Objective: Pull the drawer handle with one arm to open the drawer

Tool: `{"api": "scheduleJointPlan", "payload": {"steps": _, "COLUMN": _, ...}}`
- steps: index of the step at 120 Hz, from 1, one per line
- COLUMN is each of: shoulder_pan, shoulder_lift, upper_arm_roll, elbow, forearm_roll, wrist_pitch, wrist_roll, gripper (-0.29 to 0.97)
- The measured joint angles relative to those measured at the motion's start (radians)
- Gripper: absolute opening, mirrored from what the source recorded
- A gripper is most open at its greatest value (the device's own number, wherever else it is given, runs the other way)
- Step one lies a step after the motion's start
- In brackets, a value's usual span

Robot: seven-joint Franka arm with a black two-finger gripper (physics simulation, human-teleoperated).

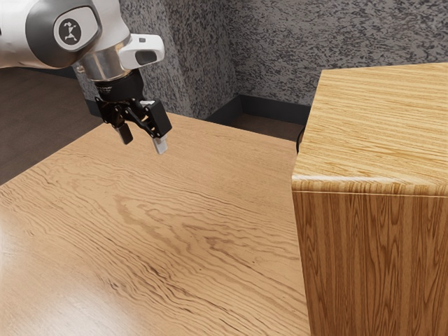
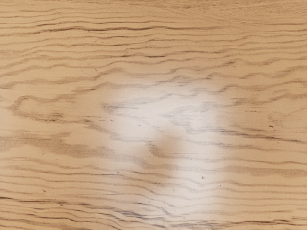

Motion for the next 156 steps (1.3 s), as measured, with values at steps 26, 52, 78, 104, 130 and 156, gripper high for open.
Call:
{"api": "scheduleJointPlan", "payload": {"steps": 26, "shoulder_pan": 0.011, "shoulder_lift": 0.004, "upper_arm_roll": 0.070, "elbow": 0.001, "forearm_roll": -0.080, "wrist_pitch": -0.002, "wrist_roll": 0.002, "gripper": 0.68}}
{"api": "scheduleJointPlan", "payload": {"steps": 52, "shoulder_pan": 0.012, "shoulder_lift": 0.005, "upper_arm_roll": 0.062, "elbow": 0.254, "forearm_roll": -0.181, "wrist_pitch": -0.093, "wrist_roll": -0.106, "gripper": 0.68}}
{"api": "scheduleJointPlan", "payload": {"steps": 78, "shoulder_pan": -0.005, "shoulder_lift": 0.119, "upper_arm_roll": 0.061, "elbow": 0.264, "forearm_roll": -0.386, "wrist_pitch": -0.090, "wrist_roll": -0.310, "gripper": 0.68}}
{"api": "scheduleJointPlan", "payload": {"steps": 104, "shoulder_pan": -0.007, "shoulder_lift": 0.197, "upper_arm_roll": 0.051, "elbow": 0.263, "forearm_roll": -0.532, "wrist_pitch": 0.028, "wrist_roll": -0.486, "gripper": 0.65}}
{"api": "scheduleJointPlan", "payload": {"steps": 130, "shoulder_pan": -0.107, "shoulder_lift": 0.172, "upper_arm_roll": 0.039, "elbow": 0.224, "forearm_roll": -0.500, "wrist_pitch": 0.074, "wrist_roll": -0.623, "gripper": 0.62}}
{"api": "scheduleJointPlan", "payload": {"steps": 156, "shoulder_pan": -0.120, "shoulder_lift": 0.163, "upper_arm_roll": -0.029, "elbow": 0.206, "forearm_roll": -0.427, "wrist_pitch": 0.117, "wrist_roll": -0.712, "gripper": 0.52}}
